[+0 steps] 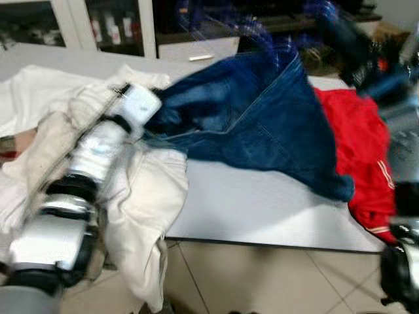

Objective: Hang hanger

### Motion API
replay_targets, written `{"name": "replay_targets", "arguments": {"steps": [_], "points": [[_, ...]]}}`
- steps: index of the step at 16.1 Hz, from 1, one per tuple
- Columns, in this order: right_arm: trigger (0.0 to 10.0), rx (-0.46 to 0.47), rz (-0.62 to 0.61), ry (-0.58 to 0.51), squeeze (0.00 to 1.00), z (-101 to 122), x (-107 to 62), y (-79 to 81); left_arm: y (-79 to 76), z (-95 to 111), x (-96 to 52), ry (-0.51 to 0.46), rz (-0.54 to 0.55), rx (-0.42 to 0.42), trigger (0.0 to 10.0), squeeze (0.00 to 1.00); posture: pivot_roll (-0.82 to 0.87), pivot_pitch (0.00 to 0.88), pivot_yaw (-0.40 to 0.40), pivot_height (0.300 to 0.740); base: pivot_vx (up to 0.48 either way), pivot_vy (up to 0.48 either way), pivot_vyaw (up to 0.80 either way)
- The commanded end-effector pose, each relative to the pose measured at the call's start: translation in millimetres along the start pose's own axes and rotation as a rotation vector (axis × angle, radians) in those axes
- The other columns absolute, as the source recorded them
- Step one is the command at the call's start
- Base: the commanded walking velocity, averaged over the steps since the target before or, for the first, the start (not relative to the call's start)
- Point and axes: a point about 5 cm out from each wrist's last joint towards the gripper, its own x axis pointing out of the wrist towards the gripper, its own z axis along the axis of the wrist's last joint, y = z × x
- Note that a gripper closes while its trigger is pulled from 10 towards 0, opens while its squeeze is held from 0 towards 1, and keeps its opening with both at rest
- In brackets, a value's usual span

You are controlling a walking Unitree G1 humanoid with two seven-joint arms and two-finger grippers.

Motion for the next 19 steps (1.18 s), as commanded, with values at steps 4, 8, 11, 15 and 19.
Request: {"name": "replay_targets", "arguments": {"steps": [4, 8, 11, 15, 19], "points": [[0.0, 0.035, -0.037, -0.061, 0.00, -9.8, 18.1, 10.4, -24.2, 10.8, 11.3, -0.046, -0.012, -0.076, 10.0, 0.00, 0.17, 0.000, -0.076, 0.740, 0.000, 0.000, 0.00], [0.0, 0.067, -0.239, -0.142, 0.00, -22.1, 28.5, 13.1, -38.0, 10.7, 11.0, -0.062, 0.016, -0.154, 10.0, 0.00, 0.18, 0.000, -0.082, 0.740, 0.000, 0.000, 0.00], [0.0, 0.055, -0.464, -0.252, 0.00, -12.2, 34.0, -1.1, -51.6, 12.7, 12.5, -0.069, 0.022, -0.177, 10.0, 0.00, 0.17, 0.000, -0.083, 0.740, 0.000, 0.000, 0.00], [0.0, -0.058, -0.588, -0.288, 0.00, 3.2, 37.0, -16.4, -59.8, 12.7, 11.1, -0.070, 0.023, -0.194, 10.0, 0.00, 0.18, 0.000, -0.087, 0.740, 0.000, 0.000, 0.00], [0.0, -0.237, -0.687, -0.238, 0.00, 19.1, 28.0, -36.0, -63.7, 5.1, 3.5, -0.049, 0.059, -0.240, 10.0, 0.00, 0.18, 0.000, -0.087, 0.740, 0.000, 0.000, 0.00]]}}
